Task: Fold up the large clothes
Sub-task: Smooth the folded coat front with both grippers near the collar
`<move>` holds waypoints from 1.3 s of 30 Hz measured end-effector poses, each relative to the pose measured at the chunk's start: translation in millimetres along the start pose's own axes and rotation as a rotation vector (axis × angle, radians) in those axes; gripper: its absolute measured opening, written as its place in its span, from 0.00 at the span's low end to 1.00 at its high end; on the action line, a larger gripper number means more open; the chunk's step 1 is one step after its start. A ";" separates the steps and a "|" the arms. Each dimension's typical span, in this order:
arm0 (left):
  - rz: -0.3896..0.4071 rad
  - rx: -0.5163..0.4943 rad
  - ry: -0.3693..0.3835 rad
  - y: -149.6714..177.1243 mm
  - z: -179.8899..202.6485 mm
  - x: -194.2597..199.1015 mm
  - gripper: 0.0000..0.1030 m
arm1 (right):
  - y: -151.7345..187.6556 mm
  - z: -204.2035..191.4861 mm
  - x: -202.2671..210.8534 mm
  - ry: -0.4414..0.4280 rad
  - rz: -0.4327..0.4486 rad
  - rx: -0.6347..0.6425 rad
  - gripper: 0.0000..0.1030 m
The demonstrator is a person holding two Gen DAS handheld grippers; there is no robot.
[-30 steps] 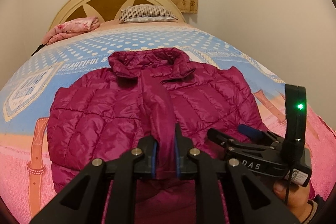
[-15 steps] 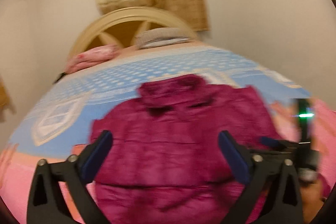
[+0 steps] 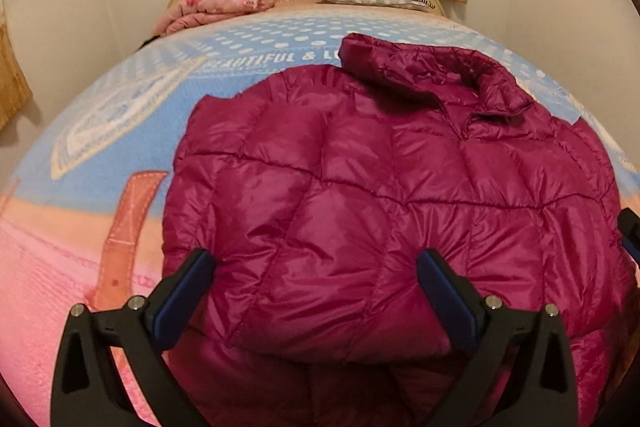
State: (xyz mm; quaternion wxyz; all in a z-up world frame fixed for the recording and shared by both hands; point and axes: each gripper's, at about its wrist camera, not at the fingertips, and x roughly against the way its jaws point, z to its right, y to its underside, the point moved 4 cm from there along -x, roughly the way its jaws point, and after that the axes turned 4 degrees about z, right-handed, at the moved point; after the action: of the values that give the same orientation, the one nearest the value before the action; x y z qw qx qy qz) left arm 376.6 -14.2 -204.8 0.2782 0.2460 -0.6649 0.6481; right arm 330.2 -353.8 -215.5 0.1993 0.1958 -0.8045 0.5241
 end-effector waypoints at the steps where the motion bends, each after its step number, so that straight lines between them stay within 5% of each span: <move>1: -0.002 0.012 0.011 1.0 -1.9 0.3 1.00 | -2.0 -4.9 3.7 0.014 0.006 0.036 0.91; 4: -0.008 0.046 0.033 3.3 -5.2 -0.1 1.00 | -6.1 -33.6 11.6 -0.005 -0.009 0.159 0.90; 7: -0.024 0.037 0.027 3.2 -4.5 -5.6 1.00 | -16.1 -69.7 24.4 -0.068 -0.012 0.242 0.72; 14: -0.031 0.037 0.027 3.4 -4.0 -8.1 1.00 | -23.8 -134.1 6.6 -0.106 -0.063 0.396 0.59; 17: -0.034 0.041 0.032 3.3 -4.7 -9.6 1.00 | -11.3 -133.5 -14.1 -0.117 -0.146 0.372 0.50; 23: -0.038 0.033 0.028 3.5 -3.7 -11.3 1.00 | 17.9 -115.3 -40.2 -0.079 -0.219 0.376 0.50; 39: -0.008 0.013 -0.016 -12.1 -6.5 10.4 1.00 | 33.9 -95.8 -48.4 -0.092 -0.210 0.333 0.49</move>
State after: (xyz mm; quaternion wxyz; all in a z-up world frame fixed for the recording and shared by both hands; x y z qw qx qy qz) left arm 377.7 -7.7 -188.9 0.2738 0.2556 -0.6619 0.6493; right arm 364.4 -247.7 -231.3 0.1808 0.3323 -0.6902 0.6169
